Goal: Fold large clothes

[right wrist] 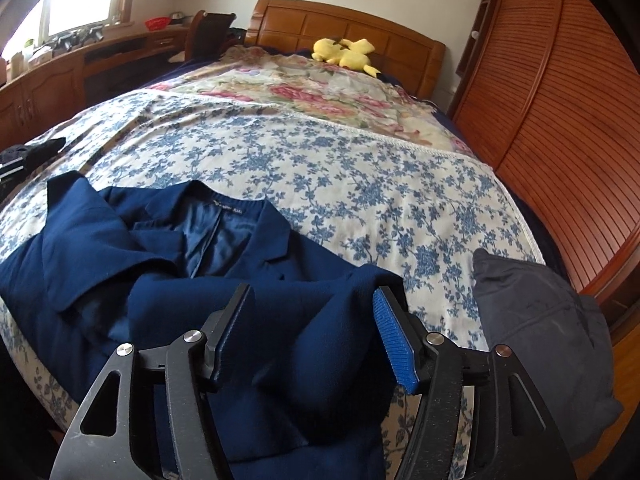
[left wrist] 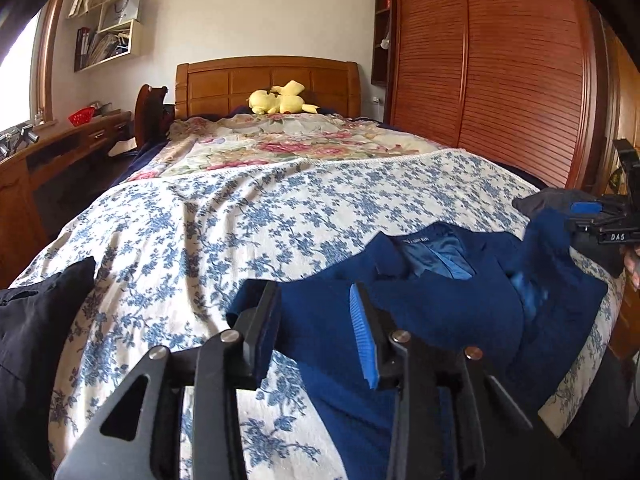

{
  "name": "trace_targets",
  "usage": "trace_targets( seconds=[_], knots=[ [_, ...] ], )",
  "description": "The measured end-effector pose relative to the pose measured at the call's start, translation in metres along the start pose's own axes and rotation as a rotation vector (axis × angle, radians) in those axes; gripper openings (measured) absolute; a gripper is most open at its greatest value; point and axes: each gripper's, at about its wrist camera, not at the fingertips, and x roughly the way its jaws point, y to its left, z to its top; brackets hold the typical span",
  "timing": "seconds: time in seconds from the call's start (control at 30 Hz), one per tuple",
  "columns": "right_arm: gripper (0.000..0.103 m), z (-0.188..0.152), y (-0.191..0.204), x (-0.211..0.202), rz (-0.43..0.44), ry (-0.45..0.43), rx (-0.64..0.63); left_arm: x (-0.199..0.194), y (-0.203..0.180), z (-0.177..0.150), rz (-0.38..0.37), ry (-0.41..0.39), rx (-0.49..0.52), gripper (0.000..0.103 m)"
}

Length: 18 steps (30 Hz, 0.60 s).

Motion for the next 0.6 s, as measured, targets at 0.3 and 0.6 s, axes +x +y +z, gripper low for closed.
trace_targets(
  seconds=[0.3, 0.6],
  knots=[
    [0.066, -0.02, 0.017, -0.008, 0.065, 0.004, -0.014, 0.001, -0.025, -0.008, -0.033, 0.015, 0.032, 0.033],
    [0.066, -0.035, 0.069, 0.018, 0.196, 0.07, -0.077, -0.002, -0.033, -0.015, -0.042, 0.026, 0.047, 0.033]
  ],
)
